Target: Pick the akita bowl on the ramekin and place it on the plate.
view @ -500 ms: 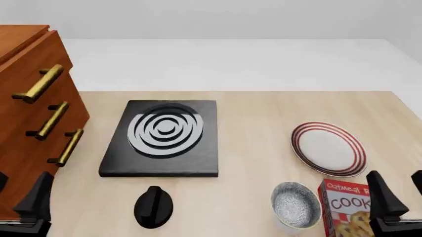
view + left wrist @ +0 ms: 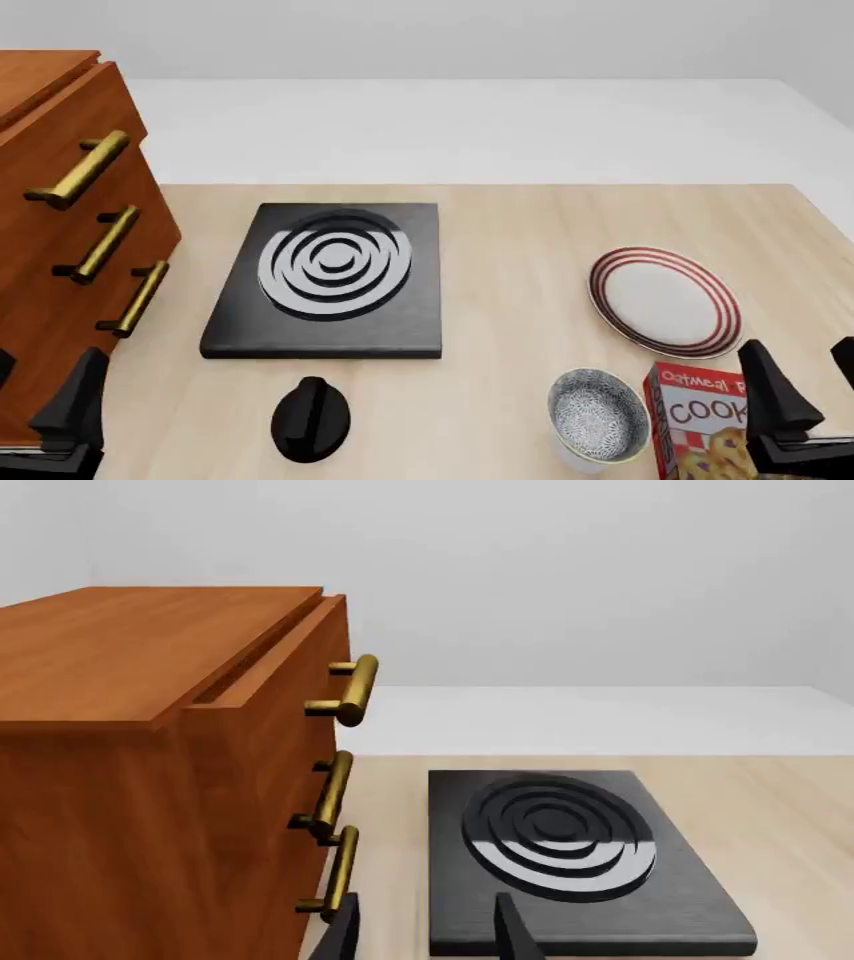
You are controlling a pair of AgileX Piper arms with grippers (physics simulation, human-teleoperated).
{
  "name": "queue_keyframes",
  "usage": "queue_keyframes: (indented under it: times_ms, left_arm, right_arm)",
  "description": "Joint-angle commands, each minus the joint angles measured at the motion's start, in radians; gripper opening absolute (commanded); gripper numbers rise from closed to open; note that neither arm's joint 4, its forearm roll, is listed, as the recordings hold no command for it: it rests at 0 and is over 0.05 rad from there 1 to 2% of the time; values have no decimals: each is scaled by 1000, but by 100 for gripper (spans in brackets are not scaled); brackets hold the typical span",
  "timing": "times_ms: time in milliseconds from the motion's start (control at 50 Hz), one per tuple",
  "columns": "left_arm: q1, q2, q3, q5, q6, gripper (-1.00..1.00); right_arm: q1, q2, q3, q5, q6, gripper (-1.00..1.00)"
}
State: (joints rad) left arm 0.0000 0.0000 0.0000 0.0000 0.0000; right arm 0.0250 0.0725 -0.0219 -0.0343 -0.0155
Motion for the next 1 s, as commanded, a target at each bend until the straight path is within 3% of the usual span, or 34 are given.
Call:
queue_keyframes:
  times_ms: [20,80,140,200,220,240,260,360,420,440,460,540,620,720,740,780,800,820,1000]
  left_arm:
    - [0,0,0,0,0,100]
    - [0,0,0,0,0,100]
    - [0,0,0,0,0,100]
    - [0,0,0,0,0,100]
    - [0,0,0,0,0,100]
    - [0,0,0,0,0,100]
    - [0,0,0,0,0,100]
    - [0,0,0,0,0,100]
    - [0,0,0,0,0,100]
    - [0,0,0,0,0,100]
    - [0,0,0,0,0,100]
    - [0,0,0,0,0,100]
    - [0,0,0,0,0,100]
    - [0,0,0,0,0,100]
    - [0,0,0,0,0,100]
    - [0,0,0,0,0,100]
    - [0,0,0,0,0,100]
    - [0,0,0,0,0,100]
    - [0,0,0,0,0,100]
  right_arm:
    - [-19,116,-91,17,-7,100]
    - [2,129,-181,97,52,100]
    - [0,174,-243,137,3,100]
    - [23,209,-322,196,19,100]
    - [-8,265,-359,210,-51,100]
    - [-7,322,-376,219,-34,100]
    - [43,347,-401,241,24,100]
    - [92,474,-479,326,81,100]
    - [121,492,-502,357,94,100]
    - [123,527,-527,388,50,100]
    - [132,553,-538,406,62,100]
    - [115,614,-569,444,-21,100]
    - [126,667,-590,480,-45,100]
    - [113,729,-605,512,-26,100]
    - [110,735,-601,514,-60,100]
    - [99,757,-600,521,-27,100]
    - [100,759,-597,523,-56,100]
    - [93,761,-597,526,-48,100]
    - [132,796,-564,541,-33,100]
